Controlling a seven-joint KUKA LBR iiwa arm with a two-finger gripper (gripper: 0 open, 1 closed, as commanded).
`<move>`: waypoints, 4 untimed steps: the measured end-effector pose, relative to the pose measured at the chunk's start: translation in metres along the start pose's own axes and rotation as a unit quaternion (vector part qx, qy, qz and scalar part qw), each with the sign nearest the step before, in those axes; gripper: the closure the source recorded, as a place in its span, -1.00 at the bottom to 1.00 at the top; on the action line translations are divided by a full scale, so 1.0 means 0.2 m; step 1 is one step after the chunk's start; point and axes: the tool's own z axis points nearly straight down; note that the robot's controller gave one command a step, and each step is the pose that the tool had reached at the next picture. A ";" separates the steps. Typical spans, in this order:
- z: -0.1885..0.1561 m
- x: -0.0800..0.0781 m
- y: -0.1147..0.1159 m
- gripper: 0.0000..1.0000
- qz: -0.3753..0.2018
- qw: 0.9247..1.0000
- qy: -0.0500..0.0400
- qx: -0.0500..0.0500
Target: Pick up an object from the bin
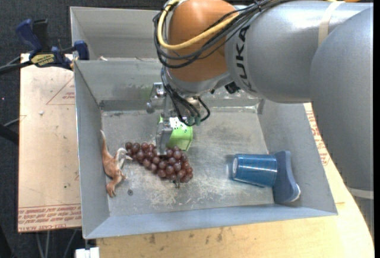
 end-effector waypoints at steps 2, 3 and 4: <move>0.31 0.26 0.03 1.00 -0.057 0.998 0.003 0.000; 0.12 0.29 0.03 1.00 -0.028 1.000 0.006 0.000; 0.03 0.28 0.05 1.00 -0.032 0.999 -0.003 -0.001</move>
Offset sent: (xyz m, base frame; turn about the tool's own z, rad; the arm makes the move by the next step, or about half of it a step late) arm 0.0000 0.0000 0.0000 0.0000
